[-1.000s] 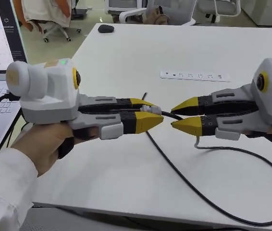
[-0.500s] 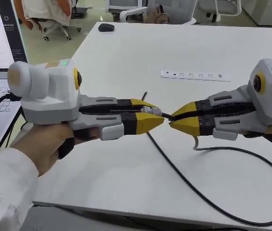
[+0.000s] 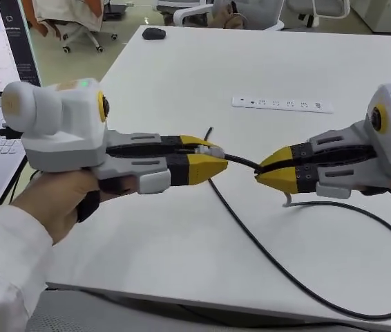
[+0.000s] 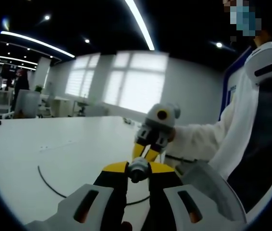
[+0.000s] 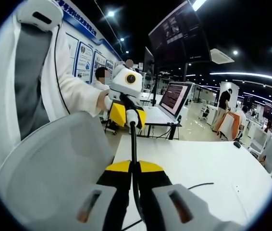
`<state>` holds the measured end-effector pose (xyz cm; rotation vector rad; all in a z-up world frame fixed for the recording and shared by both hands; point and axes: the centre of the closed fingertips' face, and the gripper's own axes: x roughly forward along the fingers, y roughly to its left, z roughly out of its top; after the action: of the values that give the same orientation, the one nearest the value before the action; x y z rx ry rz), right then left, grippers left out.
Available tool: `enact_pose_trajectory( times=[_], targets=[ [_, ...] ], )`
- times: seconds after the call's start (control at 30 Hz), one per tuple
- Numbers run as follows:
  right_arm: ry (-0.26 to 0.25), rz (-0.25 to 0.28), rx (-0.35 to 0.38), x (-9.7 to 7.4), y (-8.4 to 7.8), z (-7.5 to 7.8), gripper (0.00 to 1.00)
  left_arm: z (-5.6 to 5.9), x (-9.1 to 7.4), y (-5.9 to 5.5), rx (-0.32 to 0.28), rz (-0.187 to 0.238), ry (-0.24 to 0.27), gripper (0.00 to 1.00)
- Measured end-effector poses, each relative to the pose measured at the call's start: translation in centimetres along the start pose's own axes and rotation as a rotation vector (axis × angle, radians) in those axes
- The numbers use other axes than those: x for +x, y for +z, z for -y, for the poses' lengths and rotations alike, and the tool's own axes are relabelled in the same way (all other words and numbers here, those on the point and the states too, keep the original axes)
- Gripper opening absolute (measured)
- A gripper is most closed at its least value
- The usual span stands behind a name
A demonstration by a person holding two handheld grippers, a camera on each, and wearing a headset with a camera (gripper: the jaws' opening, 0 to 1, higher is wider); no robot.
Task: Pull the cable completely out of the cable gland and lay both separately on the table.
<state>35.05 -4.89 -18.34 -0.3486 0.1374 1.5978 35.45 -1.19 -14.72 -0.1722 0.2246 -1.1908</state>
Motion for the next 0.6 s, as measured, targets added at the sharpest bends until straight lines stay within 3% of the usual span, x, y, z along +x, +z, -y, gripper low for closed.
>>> enact_pose_trajectory(
  times=[0.6],
  targets=[
    [-0.044, -0.089, 0.074, -1.9, -4.4, 0.5, 0.03, -0.7, -0.9, -0.8, -0.027, -0.012, 0.035, 0.17]
  ],
)
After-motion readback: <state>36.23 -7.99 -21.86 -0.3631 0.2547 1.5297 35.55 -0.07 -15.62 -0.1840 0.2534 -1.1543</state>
